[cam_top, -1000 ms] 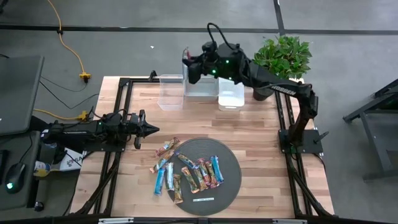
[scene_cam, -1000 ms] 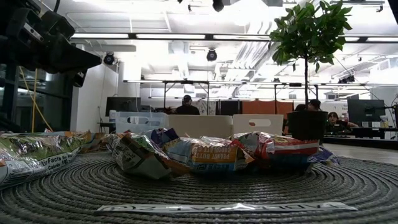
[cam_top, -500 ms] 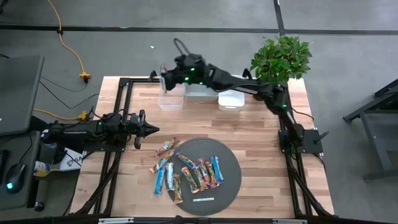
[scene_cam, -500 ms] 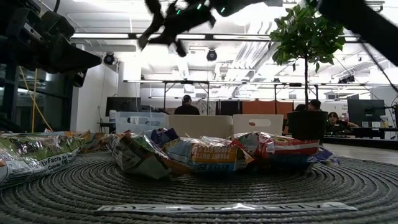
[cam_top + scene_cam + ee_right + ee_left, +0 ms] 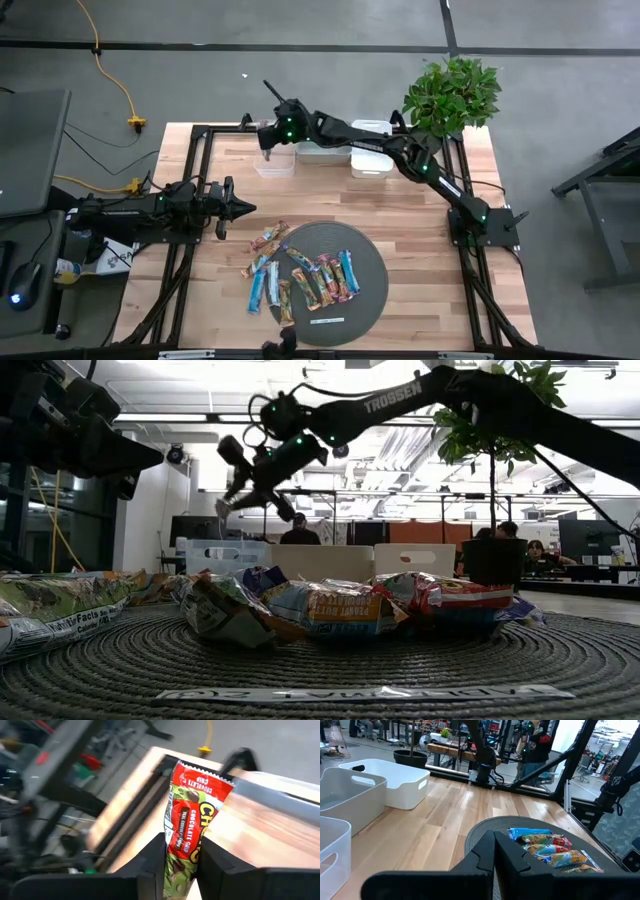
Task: Pick and place Granola Bars by type
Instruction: Put the red granola bar into the transparent bin
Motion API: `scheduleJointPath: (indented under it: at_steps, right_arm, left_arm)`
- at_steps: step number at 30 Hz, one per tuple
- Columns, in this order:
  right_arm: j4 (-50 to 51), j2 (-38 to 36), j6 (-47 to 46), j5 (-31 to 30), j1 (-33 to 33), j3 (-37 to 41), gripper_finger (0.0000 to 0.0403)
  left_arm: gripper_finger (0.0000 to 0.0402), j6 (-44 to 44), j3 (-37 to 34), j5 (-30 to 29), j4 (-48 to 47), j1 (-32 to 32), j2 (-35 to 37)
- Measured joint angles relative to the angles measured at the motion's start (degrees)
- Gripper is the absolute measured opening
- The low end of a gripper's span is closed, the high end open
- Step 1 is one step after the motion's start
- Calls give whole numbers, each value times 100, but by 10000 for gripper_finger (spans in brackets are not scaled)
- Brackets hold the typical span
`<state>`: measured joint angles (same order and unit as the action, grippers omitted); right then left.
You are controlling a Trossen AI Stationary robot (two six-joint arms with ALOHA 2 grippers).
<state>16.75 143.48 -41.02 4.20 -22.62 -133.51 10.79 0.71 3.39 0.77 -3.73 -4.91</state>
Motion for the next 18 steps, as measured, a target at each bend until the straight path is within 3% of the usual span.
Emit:
scheduleJointPath:
  at_steps: [18]
  right_arm:
    - [698,0,127,-309,-329,50,73]
  left_arm:
    - [0,0,-1,-2,-2,0,1]
